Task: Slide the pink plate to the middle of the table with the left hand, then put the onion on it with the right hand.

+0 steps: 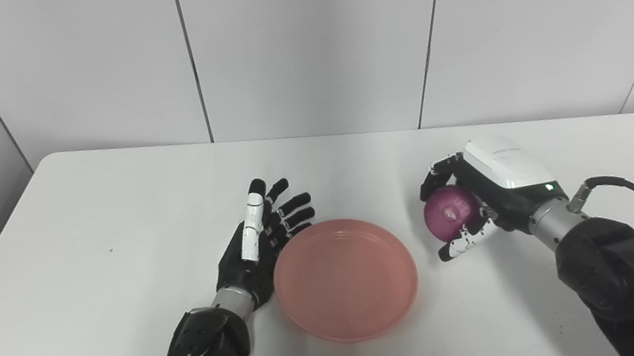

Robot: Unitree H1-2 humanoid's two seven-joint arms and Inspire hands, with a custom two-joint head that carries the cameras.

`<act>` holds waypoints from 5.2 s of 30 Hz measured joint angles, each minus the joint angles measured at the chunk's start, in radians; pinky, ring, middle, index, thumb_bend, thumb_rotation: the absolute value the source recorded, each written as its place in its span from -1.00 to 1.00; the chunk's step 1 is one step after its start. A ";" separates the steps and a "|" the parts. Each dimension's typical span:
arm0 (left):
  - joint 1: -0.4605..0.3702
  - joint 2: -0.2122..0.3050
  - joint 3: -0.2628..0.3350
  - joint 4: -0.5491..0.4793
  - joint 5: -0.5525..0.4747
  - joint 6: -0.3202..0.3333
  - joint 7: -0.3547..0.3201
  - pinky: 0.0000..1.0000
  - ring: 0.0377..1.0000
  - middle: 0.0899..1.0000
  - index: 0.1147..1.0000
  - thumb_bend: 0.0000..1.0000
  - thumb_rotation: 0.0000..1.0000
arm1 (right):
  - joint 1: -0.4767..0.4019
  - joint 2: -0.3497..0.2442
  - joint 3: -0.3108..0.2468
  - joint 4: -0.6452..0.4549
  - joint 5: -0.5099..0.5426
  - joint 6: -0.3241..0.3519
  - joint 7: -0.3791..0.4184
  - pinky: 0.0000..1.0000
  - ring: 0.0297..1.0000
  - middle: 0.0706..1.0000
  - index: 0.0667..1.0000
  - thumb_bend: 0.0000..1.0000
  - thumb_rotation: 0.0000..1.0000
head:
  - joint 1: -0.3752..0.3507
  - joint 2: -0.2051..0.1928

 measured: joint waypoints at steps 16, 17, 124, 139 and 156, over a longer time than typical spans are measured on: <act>0.001 -0.004 0.003 0.001 0.002 -0.008 -0.001 0.56 0.57 0.55 0.77 0.29 0.94 | -0.035 0.069 0.087 0.031 -0.032 -0.042 -0.022 -0.35 -0.25 -0.12 -0.02 0.03 -1.00 | 0.003 -0.006; 0.001 -0.005 0.003 0.001 0.002 -0.009 -0.001 0.56 0.56 0.55 0.77 0.29 0.94 | -0.038 0.074 0.094 0.040 -0.037 -0.043 -0.022 -0.36 -0.25 -0.12 -0.02 0.03 -1.00 | 0.003 -0.006; 0.004 0.004 0.015 0.002 0.003 -0.019 -0.022 0.64 0.64 0.61 0.82 0.31 0.97 | 0.014 0.320 -0.103 0.170 0.373 -0.152 -0.302 0.41 0.62 0.73 0.75 0.83 0.90 | -0.031 -0.005; 0.112 -0.018 -0.001 -0.066 0.097 -0.165 0.026 0.99 0.90 0.86 0.84 0.31 1.00 | 0.187 0.438 -0.256 0.208 0.754 -0.030 -0.326 0.86 0.86 0.88 0.89 0.69 0.88 | -0.043 -0.002; 0.201 -0.013 -0.044 -0.111 0.233 -0.290 0.079 1.00 1.00 1.00 1.00 0.39 1.00 | 0.291 0.460 -0.219 0.274 0.822 -0.141 -0.365 1.00 1.00 0.97 0.98 0.71 1.00 | -0.047 0.005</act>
